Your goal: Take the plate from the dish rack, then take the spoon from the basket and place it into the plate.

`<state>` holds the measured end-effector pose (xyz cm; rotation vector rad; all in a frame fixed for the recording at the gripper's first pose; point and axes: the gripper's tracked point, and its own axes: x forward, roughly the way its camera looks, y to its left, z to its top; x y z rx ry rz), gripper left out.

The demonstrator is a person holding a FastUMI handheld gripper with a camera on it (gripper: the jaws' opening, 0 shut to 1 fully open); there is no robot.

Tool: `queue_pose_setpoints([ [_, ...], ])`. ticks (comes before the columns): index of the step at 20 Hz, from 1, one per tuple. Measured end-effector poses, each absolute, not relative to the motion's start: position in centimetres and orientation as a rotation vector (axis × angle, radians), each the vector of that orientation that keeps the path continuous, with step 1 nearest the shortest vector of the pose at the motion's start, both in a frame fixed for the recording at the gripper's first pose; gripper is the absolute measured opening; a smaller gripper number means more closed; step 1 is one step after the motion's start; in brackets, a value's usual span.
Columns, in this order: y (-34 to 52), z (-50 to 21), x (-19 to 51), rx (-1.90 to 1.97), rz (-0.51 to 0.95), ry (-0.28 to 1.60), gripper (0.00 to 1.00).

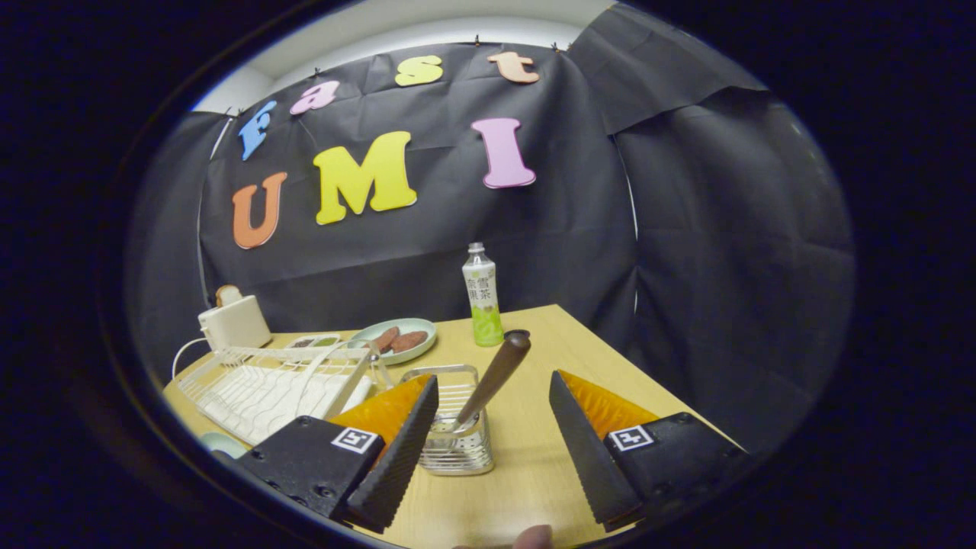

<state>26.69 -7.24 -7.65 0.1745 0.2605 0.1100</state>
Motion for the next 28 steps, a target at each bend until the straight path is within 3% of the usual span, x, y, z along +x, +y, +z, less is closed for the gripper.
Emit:
queue_pose_setpoints([
  [4,-5.9,-7.3,28.1,0.212,0.168,0.285,0.88],
  [12,-4.0,-6.3,28.3,0.183,0.191,0.287,0.4],
  [13,-3.7,-6.1,28.3,0.206,0.201,0.292,0.28],
  [15,-3.1,-6.0,28.3,0.248,0.214,0.322,0.2],
  [19,-2.9,-5.1,28.7,0.288,0.198,0.354,0.12],
  [28,-4.2,2.5,26.4,0.195,0.121,0.217,0.11],
])
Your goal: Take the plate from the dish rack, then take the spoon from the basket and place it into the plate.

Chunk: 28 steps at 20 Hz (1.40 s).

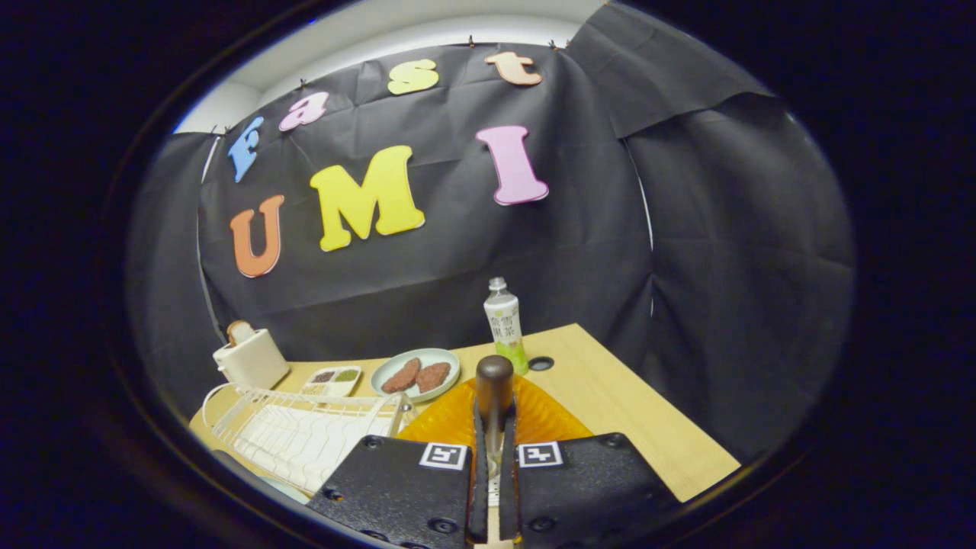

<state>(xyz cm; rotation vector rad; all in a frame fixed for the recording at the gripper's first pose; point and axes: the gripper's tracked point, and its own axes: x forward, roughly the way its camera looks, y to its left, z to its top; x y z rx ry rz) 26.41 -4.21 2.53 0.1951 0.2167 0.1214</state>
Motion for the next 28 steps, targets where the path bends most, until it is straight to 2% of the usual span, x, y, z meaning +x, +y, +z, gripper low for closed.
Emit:
queue_pose_setpoints([
  [5,-1.4,6.8,21.5,0.168,0.149,0.152,0.11],
  [11,7.6,8.1,13.3,0.19,0.288,0.138,0.11],
  [19,18.3,1.9,7.1,0.18,0.424,0.152,0.11],
  [28,24.6,-7.1,3.5,0.222,0.514,0.315,0.12],
])
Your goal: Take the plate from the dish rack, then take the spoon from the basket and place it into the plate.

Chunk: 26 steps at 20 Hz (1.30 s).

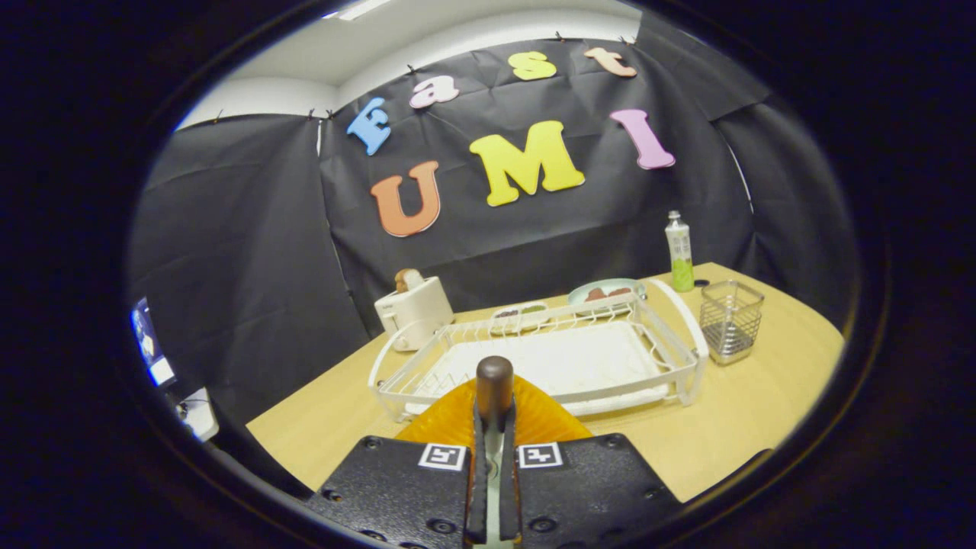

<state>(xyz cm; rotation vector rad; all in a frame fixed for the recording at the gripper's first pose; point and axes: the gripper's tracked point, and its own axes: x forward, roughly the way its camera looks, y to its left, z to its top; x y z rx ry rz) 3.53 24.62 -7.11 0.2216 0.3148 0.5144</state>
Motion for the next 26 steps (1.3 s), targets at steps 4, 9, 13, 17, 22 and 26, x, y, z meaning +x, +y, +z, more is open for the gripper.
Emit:
queue_pose_setpoints([
  [4,25.0,-8.2,2.8,0.222,0.509,0.322,0.15],
  [9,23.8,-7.9,3.4,0.182,0.489,0.299,0.37],
  [13,20.9,-6.6,4.9,0.178,0.42,0.268,0.81],
  [17,19.4,-4.5,5.5,0.162,0.403,0.228,0.94],
  [22,17.5,0.0,4.7,0.077,0.386,0.124,1.0],
  [26,16.0,4.1,2.8,0.027,0.357,-0.001,1.0],
])
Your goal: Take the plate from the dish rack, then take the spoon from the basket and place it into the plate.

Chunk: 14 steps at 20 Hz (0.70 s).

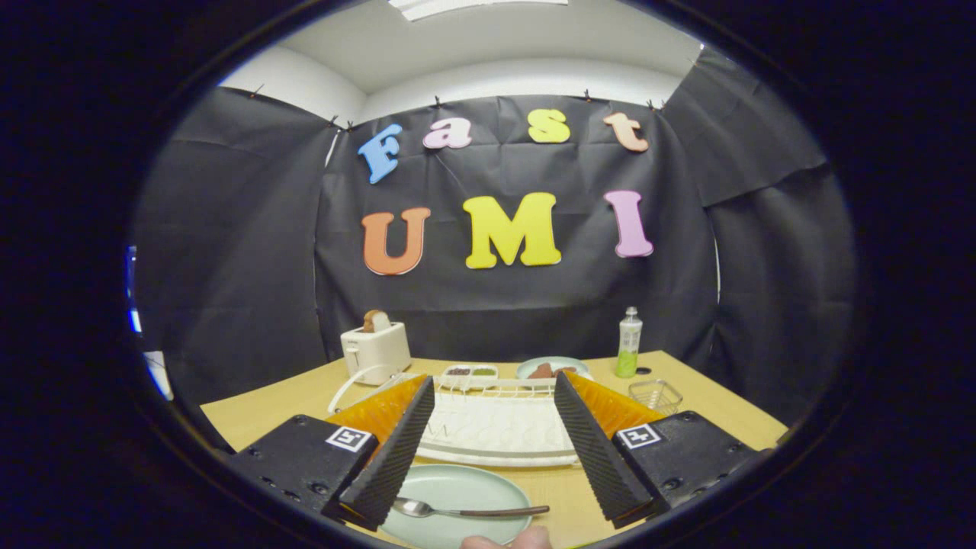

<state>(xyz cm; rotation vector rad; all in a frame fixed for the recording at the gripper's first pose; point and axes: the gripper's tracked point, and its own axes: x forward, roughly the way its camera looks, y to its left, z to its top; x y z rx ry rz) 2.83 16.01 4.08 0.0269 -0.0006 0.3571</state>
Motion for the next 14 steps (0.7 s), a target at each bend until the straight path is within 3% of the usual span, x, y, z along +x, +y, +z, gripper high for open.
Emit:
queue_pose_setpoints([
  [14,19.3,8.4,-3.1,0.104,0.343,-0.115,1.0],
])
